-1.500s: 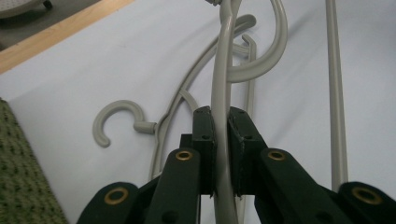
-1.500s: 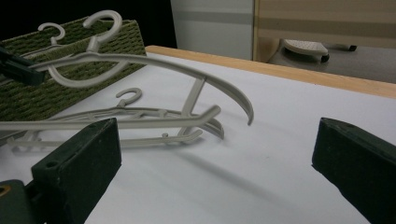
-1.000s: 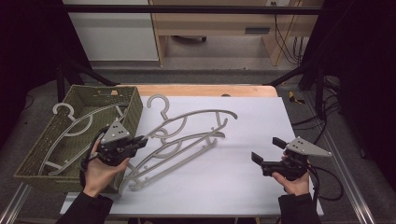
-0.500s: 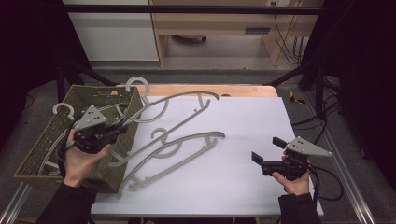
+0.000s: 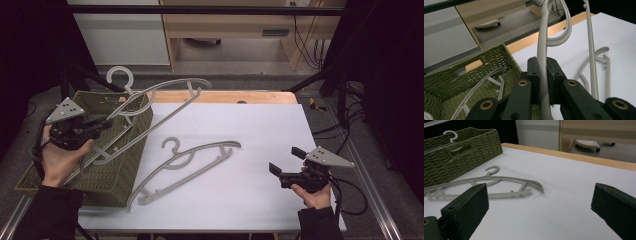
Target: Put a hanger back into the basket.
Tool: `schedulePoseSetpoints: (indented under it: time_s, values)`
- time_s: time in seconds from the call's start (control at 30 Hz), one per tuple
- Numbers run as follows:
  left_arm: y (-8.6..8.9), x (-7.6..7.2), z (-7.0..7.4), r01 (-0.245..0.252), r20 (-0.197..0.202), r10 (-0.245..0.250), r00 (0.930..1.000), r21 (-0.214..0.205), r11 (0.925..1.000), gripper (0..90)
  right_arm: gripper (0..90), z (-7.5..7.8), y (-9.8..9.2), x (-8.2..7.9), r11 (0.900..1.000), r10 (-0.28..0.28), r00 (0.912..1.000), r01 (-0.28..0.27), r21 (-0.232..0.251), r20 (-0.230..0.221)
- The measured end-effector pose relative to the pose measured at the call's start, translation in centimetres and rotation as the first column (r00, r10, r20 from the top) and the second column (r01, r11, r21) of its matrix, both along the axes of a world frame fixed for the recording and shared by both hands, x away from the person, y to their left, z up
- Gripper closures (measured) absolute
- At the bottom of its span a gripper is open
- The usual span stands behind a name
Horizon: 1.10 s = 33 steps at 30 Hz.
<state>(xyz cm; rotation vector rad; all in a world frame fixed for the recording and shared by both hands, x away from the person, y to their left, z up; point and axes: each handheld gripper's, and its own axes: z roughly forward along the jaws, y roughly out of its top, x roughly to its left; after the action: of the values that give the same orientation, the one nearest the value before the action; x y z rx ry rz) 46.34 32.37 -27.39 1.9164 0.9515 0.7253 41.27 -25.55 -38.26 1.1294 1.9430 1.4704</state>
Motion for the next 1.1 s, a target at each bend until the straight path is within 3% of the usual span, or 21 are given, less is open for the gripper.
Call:
schedulePoseSetpoints:
  time_s: [0.3,0.57,1.1]
  values:
    - [2.8,0.4,-0.1,-0.052,0.01,0.052,0.9986,0.02,0.9985,82.5,1.5,-0.1,0.1,0.1,1.0,-0.002,1.0,0.002,-0.002,0.0]
    - [6.3,0.9,-0.7,-0.107,-0.014,0.107,0.9941,0.035,0.9937,82.5,1.5,-0.3,0.1,0.2,1.0,0.002,1.0,-0.002,-0.01,-0.006]
    - [11.5,0.9,-2.3,-0.204,-0.034,0.205,0.9781,0.045,0.978,82.4,1.5,-0.4,0.2,0.3,0.9999,0.001,0.9999,-0.001,-0.012,-0.012]
